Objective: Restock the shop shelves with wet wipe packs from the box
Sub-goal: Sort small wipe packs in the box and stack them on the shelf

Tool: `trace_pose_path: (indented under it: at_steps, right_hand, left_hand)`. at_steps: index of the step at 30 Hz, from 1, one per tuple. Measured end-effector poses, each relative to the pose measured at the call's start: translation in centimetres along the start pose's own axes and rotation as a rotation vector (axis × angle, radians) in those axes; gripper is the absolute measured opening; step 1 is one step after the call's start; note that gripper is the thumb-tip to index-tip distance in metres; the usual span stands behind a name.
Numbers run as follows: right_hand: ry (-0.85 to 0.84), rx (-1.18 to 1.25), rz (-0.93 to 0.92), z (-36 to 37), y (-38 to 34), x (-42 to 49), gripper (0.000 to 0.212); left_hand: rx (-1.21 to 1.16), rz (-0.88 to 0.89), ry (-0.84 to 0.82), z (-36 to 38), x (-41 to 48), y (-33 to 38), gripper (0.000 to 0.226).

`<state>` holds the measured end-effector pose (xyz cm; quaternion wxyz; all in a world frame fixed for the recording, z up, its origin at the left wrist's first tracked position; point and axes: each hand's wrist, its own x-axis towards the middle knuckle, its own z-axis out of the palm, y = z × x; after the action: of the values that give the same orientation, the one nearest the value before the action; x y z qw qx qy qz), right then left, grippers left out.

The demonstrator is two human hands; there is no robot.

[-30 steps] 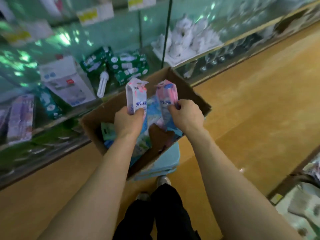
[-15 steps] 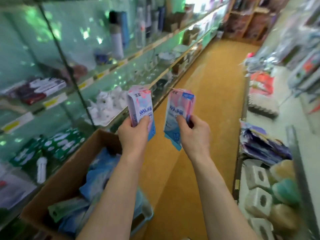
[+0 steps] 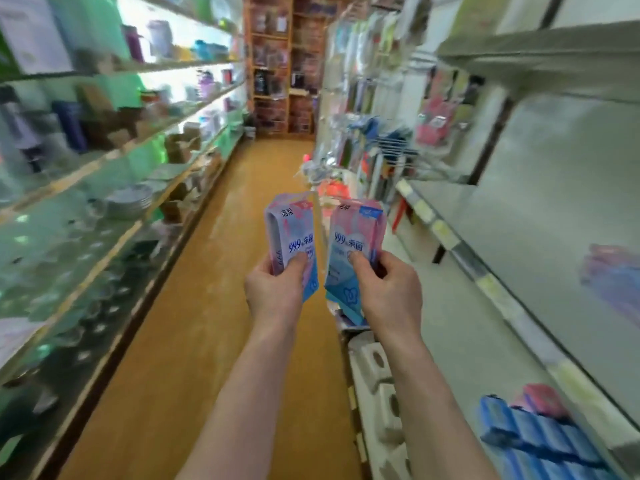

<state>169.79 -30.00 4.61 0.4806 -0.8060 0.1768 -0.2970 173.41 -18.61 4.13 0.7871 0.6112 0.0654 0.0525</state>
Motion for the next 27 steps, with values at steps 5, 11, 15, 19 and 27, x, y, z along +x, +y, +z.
trace_pose_path:
  at_steps: [5, 11, 15, 19, 27]
  right_hand:
    - [0.186, -0.05, 0.049, -6.7, 3.3, 3.9, 0.02]
    - [0.443, -0.162, 0.117, -13.2, 6.0, 6.8, 0.025]
    - [0.577, -0.248, 0.164, -15.7, 7.2, 8.4, 0.024]
    - [0.705, -0.316, 0.232, -16.7, 8.3, 10.3, 0.021]
    - [0.859, -0.281, 0.42, -17.9, 10.7, 14.0, 0.028]
  left_hand:
    - [-0.003, -0.048, -0.214, 8.8, -0.5, -1.3, 0.013]
    - [0.007, -0.119, -0.476, 17.6, -1.6, -2.5, 0.012]
    - [0.019, -0.162, -0.597, 22.4, -1.2, -3.5, 0.012]
    - [-0.016, -0.274, -0.725, 26.3, 0.3, -3.9, 0.013]
    - [-0.123, -0.536, -1.004, 32.2, 3.8, -4.0, 0.015]
